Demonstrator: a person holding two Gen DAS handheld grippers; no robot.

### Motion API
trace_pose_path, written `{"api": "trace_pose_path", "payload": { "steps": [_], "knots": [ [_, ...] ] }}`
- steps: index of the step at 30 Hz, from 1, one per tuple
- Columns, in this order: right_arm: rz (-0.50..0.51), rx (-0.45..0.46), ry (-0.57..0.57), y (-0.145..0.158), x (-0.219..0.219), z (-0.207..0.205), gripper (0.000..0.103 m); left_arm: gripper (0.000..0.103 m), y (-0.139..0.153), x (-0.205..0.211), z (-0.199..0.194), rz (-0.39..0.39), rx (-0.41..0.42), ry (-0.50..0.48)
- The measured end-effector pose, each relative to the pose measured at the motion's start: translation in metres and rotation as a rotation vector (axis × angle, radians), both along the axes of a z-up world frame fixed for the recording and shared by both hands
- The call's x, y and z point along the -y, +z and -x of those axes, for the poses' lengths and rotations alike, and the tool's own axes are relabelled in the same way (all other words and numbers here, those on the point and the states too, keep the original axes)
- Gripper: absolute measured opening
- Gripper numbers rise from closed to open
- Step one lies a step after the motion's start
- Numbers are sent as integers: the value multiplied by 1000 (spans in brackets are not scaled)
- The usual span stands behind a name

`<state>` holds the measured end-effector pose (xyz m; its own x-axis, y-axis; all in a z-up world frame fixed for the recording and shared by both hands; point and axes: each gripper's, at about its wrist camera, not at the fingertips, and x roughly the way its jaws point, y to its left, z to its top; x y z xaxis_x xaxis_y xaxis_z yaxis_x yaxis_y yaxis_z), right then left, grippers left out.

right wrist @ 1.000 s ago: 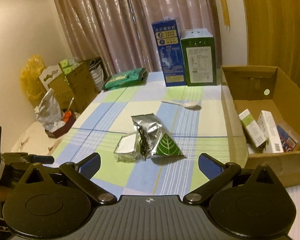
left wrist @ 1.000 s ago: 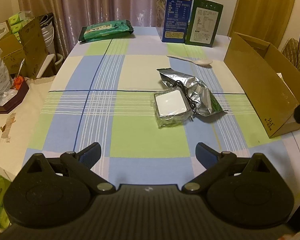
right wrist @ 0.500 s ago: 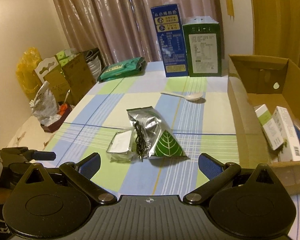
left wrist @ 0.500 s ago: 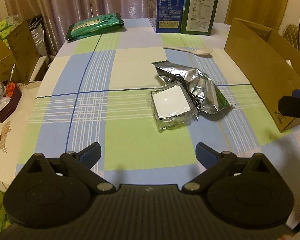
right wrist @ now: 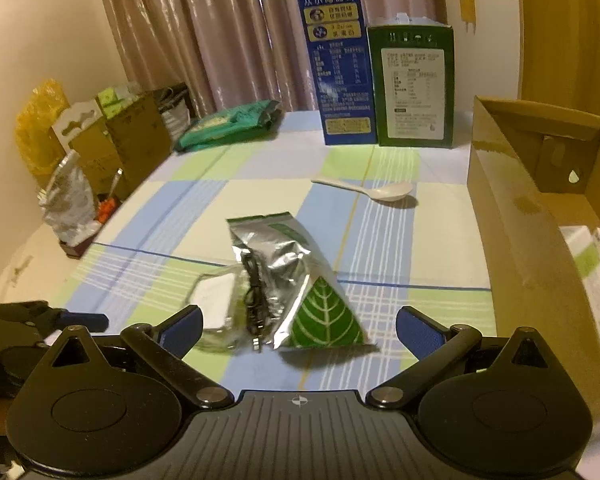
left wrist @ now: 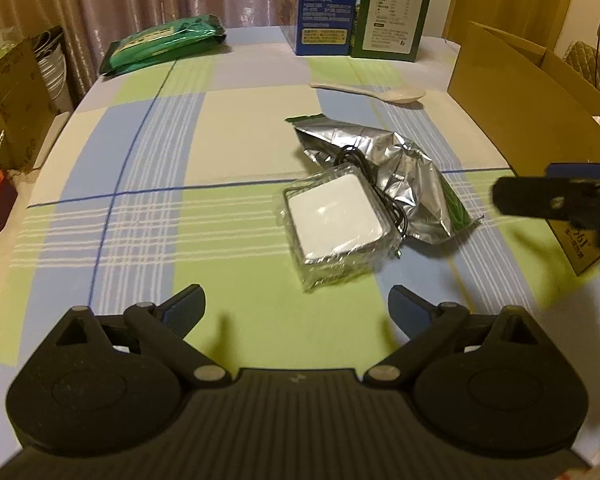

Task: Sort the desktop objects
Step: 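Grasp the clear white-lidded case with the left tool while the right tool grasps the black cable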

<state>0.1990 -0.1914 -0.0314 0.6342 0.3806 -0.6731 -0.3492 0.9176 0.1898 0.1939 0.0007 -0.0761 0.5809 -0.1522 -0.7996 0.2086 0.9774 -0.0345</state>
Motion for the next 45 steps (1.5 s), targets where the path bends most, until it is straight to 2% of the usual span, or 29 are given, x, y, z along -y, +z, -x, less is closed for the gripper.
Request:
{"api": "trace_pose_path", "payload": {
  "steps": [3, 6, 8, 16, 18, 20, 24, 27, 32, 37, 40, 42, 45],
  "knots": [
    [13, -13, 11, -10, -3, -11, 92, 91, -6, 4, -9, 14, 2, -13],
    [36, -20, 12, -15, -6, -20, 83, 79, -11, 6, -19, 50, -2, -12],
    [37, -24, 0, -19, -4, -26, 82, 75, -13, 7, -25, 73, -6, -12],
    [-5, -51, -37, -22, 5, -36, 81, 75, -20, 21, -41, 109, -2, -56],
    [-7, -52, -40, -22, 6, -37, 81, 70, -23, 22, -45, 108, -11, -56],
    [-13, -54, -42, -22, 6, -37, 81, 61, -25, 22, -47, 100, -19, -50],
    [-6, -50, -34, -22, 3, -36, 81, 57, -22, 15, -45, 90, -20, -40],
    [3, -36, -17, -21, -2, -34, 81, 57, -18, 2, -39, 71, -27, -23],
    [13, 7, 60, -19, -18, -27, 81, 57, -14, -24, -24, -21, -21, -20],
    [28, 37, 172, -22, -44, -22, 66, 58, -14, -48, -20, -1, -18, 8],
    [47, 49, 222, -27, -61, -24, 59, 65, -13, -49, -22, -30, -4, -9],
    [68, 59, 250, -31, -71, -27, 49, 73, -12, -47, -22, -70, 17, -28],
    [118, 58, 262, -44, -85, -36, 44, 73, -12, -47, -23, -73, 21, -43]
  ]
}}
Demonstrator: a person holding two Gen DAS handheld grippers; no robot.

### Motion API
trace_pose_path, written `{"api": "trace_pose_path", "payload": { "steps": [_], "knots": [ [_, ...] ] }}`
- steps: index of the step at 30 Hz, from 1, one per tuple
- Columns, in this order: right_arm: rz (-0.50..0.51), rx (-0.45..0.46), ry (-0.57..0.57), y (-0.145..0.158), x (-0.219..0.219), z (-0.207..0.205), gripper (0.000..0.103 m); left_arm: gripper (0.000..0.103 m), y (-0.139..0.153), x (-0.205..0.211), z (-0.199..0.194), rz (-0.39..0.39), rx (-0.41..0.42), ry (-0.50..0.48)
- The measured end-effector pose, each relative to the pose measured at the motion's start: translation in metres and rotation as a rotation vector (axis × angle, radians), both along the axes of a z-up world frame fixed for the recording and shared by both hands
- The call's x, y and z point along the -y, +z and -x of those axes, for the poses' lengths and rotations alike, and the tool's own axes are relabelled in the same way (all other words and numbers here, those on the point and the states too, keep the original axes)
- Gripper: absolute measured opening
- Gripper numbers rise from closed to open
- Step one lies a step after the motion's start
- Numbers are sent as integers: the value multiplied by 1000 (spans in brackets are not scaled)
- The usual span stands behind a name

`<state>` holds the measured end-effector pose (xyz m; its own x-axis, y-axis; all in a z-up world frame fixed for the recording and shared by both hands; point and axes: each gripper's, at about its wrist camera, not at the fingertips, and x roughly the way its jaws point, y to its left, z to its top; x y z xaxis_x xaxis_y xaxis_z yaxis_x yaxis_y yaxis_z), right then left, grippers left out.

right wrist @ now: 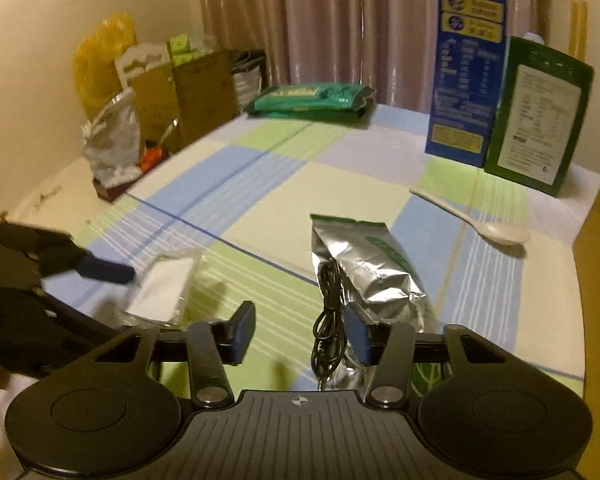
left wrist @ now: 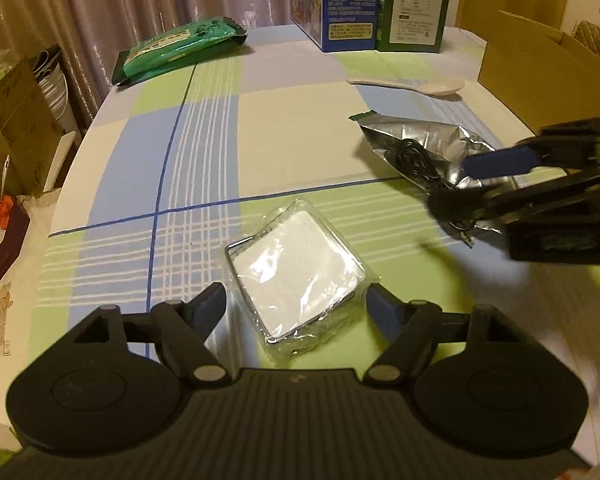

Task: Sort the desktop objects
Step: 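Grasp the clear white-lidded case with the left tool while the right tool grasps the black cable, then pull the black cable off the silver bag with the right tool while left holds the case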

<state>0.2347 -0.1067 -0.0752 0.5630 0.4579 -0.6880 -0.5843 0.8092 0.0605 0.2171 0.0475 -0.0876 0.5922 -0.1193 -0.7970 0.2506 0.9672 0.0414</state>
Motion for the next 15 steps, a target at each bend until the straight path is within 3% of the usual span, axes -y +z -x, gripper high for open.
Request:
{"api": "trace_pose_path", "payload": {
  "steps": [5, 7, 9, 15],
  "knots": [
    [92, -22, -20, -26, -12, -16, 40, 75, 0, -1, -3, 8, 0, -4],
    [101, -28, -25, -32, -12, -20, 33, 76, -2, -2, -6, 28, -12, 7],
    [121, -13, -35, -32, -14, -20, 19, 79, -5, -3, -7, 42, -29, 15],
    [76, -37, -66, -22, -5, -18, 18, 81, -11, 1, -11, 71, -29, 64]
  ]
}}
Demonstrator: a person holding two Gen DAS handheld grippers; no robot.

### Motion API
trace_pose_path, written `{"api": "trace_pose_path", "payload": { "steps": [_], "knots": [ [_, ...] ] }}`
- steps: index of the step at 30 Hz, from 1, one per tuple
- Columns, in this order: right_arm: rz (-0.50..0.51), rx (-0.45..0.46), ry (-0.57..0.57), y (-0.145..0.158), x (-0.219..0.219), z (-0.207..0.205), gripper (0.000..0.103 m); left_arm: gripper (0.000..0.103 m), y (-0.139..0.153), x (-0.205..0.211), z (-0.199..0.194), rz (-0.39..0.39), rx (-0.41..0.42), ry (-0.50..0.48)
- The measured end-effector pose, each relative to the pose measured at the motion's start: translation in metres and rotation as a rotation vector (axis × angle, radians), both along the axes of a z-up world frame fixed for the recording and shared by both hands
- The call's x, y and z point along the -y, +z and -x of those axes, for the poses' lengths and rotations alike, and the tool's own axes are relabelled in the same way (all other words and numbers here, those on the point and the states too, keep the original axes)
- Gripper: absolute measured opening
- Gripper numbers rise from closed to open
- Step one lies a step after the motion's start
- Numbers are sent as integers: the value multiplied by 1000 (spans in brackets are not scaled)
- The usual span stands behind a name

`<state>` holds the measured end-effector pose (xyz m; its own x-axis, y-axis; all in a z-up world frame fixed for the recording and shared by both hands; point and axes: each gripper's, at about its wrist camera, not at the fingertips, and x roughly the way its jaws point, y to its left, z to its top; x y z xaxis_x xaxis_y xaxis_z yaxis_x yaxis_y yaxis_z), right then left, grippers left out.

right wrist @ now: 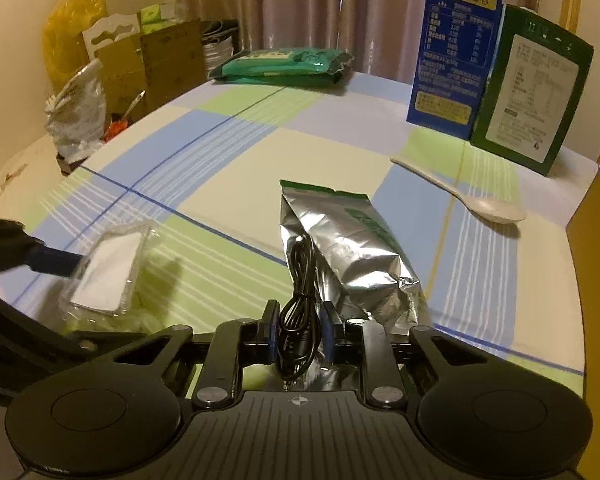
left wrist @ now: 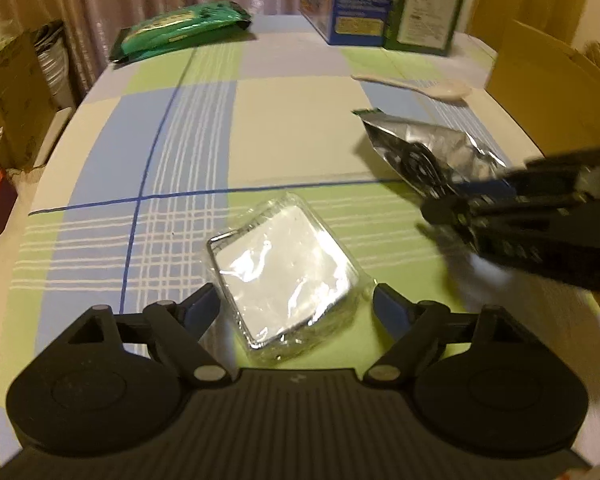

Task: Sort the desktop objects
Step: 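Pull the black cable off the silver bag with the right tool while left holds the case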

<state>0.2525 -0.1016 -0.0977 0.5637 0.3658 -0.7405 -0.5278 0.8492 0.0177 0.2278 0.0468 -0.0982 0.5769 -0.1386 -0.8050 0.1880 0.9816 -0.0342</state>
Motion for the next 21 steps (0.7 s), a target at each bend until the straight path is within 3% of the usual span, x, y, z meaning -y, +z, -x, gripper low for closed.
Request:
{"api": "trace_pose_path", "payload": {
  "steps": [4, 6, 11, 14, 21],
  "knots": [
    [-18, -13, 7, 6, -2, 7, 18, 79, -4, -5, -4, 43, 8, 90],
    [-18, -15, 14, 8, -2, 10, 18, 65, -5, -6, -4, 43, 2, 107],
    [-34, -34, -5, 14, 7, 16, 18, 57, -2, -6, 5, 27, 4, 85],
    [-66, -57, -29, 21, 19, 29, 18, 57, 3, -1, 20, 42, -15, 19],
    [-78, -79, -78, 34, 51, 83, 18, 58, 17, 35, 74, 19, 27, -255]
  ]
}}
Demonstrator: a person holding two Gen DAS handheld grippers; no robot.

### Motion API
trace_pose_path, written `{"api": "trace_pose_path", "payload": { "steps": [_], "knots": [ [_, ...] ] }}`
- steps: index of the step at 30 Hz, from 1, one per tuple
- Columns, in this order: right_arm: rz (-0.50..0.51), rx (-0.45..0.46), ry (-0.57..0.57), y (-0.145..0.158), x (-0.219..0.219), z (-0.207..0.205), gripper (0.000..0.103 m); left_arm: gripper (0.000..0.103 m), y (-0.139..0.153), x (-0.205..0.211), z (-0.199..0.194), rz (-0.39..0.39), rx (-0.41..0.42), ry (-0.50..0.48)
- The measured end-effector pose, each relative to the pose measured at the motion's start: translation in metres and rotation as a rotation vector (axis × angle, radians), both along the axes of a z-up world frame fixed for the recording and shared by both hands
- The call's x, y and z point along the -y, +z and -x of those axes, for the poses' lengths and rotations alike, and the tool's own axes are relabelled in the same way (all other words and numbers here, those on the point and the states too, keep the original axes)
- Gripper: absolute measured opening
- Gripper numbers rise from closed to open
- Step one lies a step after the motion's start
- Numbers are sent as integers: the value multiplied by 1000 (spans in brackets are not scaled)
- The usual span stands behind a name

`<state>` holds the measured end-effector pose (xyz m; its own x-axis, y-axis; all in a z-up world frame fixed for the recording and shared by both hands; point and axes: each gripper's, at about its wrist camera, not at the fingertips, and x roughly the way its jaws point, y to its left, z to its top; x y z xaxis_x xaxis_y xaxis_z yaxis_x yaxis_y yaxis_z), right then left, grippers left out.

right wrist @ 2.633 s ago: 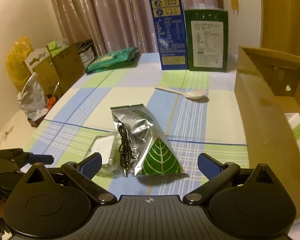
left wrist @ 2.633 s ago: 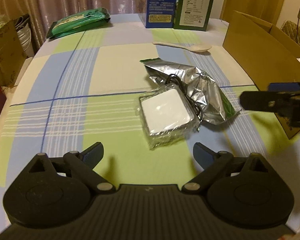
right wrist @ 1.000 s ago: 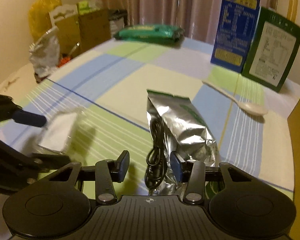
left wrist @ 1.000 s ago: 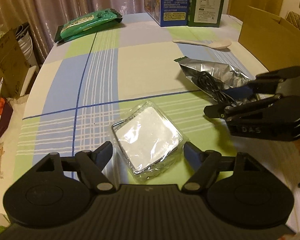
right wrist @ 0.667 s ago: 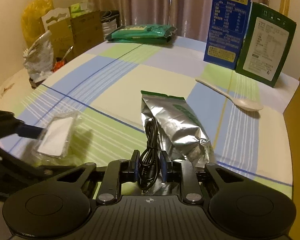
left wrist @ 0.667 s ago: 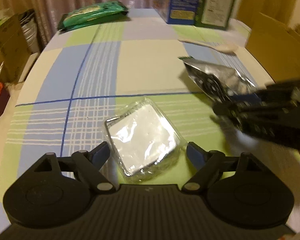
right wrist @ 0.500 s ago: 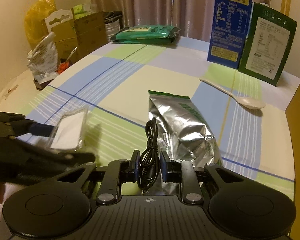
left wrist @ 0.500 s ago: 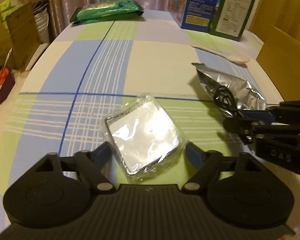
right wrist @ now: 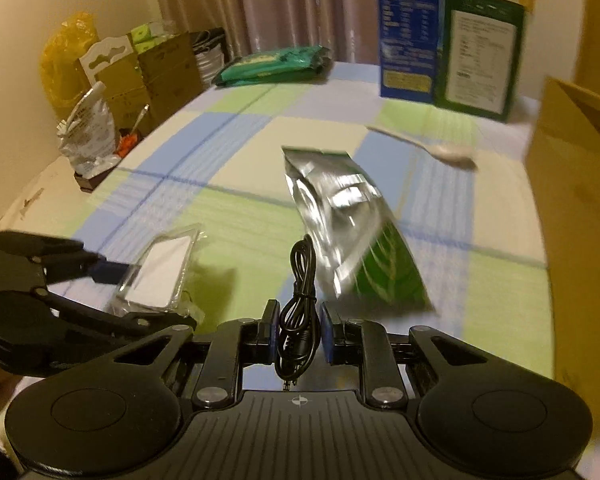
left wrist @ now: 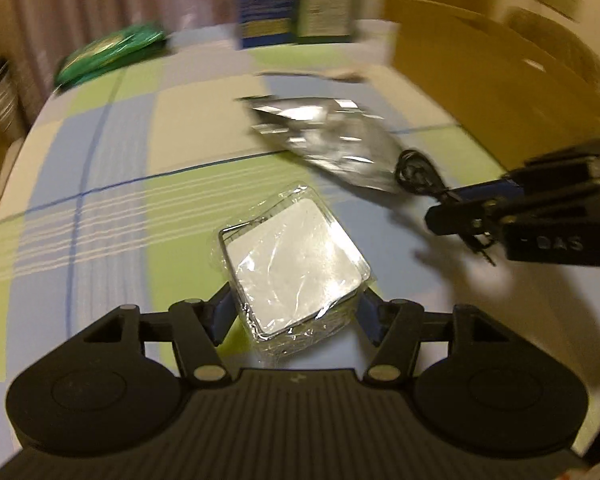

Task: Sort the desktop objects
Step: 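Pull the black cable off the silver bag with the right tool while left holds the case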

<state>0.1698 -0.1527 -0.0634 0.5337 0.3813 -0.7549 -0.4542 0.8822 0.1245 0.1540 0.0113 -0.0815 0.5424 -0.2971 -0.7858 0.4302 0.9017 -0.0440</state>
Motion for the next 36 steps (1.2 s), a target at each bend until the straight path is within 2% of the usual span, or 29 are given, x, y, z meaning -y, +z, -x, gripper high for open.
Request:
{"api": "trace_pose_path", "payload": {
  "steps": [2, 4, 5, 6, 13, 19, 22, 24, 29, 36],
  "knots": [
    [8, -14, -37, -2, 13, 17, 18, 61, -1, 8, 11, -3, 7, -53],
    [8, -28, -78, -5, 24, 29, 18, 69, -4, 14, 22, -28, 27, -76],
    [8, -33, -96, -7, 28, 34, 18, 80, -5, 17, 27, -39, 35, -73],
    [10, -39, -112, -9, 32, 38, 18, 85, -7, 20, 31, -48, 44, -54],
    [-1, -58, -174, -19, 41, 52, 18, 86, -16, 33, 41, -21, 72, 82],
    [-1, -52, -204, -20, 45, 50, 18, 88, -28, 42, 35, -29, 137, 218],
    [0, -61, -202, -22, 44, 49, 18, 83, -29, 39, 32, -18, 120, 245],
    [-4, -64, -200, -23, 43, 48, 18, 67, -28, 36, 32, -20, 105, 242],
    [-11, -65, -183, -24, 38, 48, 18, 51, -26, 28, 36, -32, 77, 249],
    [17, -61, -175, -28, 36, 50, 18, 51, -25, 27, 38, -31, 65, 242]
  ]
}}
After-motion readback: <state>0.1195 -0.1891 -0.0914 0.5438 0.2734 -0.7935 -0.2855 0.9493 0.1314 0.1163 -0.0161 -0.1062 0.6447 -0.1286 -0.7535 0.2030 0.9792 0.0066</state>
